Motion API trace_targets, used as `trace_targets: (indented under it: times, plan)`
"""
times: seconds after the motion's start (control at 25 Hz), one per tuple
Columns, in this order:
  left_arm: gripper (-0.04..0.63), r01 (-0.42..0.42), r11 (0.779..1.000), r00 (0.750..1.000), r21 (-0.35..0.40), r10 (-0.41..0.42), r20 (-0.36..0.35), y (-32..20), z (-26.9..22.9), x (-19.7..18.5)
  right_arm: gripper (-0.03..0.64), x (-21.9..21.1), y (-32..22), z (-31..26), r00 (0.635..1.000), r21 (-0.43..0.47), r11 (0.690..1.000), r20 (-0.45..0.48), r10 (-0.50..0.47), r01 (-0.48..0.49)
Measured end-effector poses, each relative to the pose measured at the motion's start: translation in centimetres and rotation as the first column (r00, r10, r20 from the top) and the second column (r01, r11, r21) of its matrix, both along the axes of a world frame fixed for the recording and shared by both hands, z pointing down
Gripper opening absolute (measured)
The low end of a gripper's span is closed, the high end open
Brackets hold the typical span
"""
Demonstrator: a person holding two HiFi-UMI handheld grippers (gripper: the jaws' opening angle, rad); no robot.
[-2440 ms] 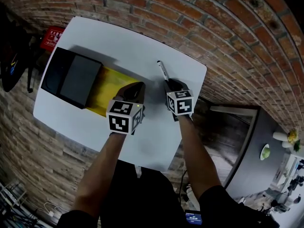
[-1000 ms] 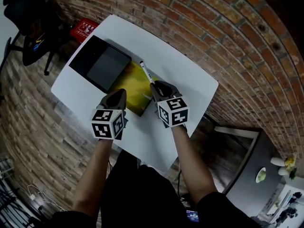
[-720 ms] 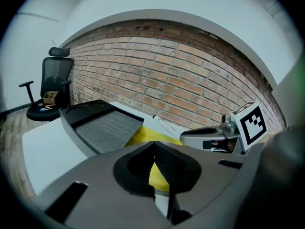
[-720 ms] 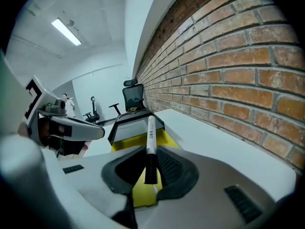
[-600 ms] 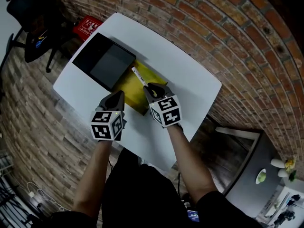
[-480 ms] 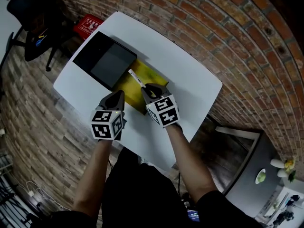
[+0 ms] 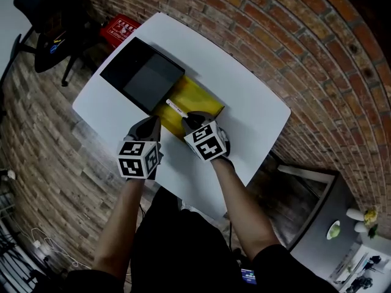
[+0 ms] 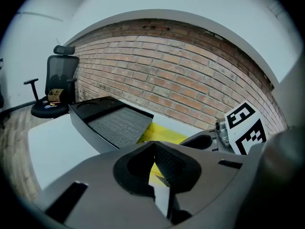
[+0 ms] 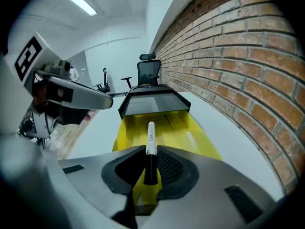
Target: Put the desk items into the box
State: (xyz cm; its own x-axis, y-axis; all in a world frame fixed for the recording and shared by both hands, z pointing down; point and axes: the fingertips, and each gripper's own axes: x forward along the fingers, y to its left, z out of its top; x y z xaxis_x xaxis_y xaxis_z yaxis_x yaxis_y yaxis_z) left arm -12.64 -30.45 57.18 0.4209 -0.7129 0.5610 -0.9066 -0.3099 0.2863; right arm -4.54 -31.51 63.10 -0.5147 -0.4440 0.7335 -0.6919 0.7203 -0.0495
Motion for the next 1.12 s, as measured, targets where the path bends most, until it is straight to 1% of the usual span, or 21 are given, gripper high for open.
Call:
trace_targets:
  times: [0.2, 0.44, 0.68, 1.0, 1.12]
  plan:
    - [0.012, 0.001, 1.000, 1.000, -0.005, -0.001, -0.002, 0.3, 0.4, -0.4, 0.078, -0.2, 0.2, 1.4, 0.993, -0.017, 0.999, -0.108, -0.049, 0.048]
    - [0.012, -0.001, 1.000, 1.000, -0.011, 0.001, -0.003, 0.4, 0.6, -0.6, 0.077, 0.1, 0.6, 3.1, 0.979, -0.062, 0.996, -0.189, -0.075, 0.064]
    - [0.012, 0.000, 1.000, 1.000, -0.017, 0.000, -0.003, 0.5, 0.8, -0.5, 0.078, 0.2, 0.7, 3.9, 0.959, -0.049, 0.994, -0.263, -0.107, 0.098]
    - [0.012, 0.005, 1.000, 1.000, -0.020, -0.005, -0.002, 0.9, 1.0, -0.9, 0.078, -0.1, 0.8, 4.4, 0.950, -0.056, 0.991, -0.282, -0.131, 0.120]
    - [0.012, 0.004, 1.000, 1.000, -0.021, -0.004, -0.002, 1.2, 1.1, -0.8, 0.104, -0.2, 1.0, 4.4, 0.953, -0.059, 0.991, -0.270, -0.134, 0.122]
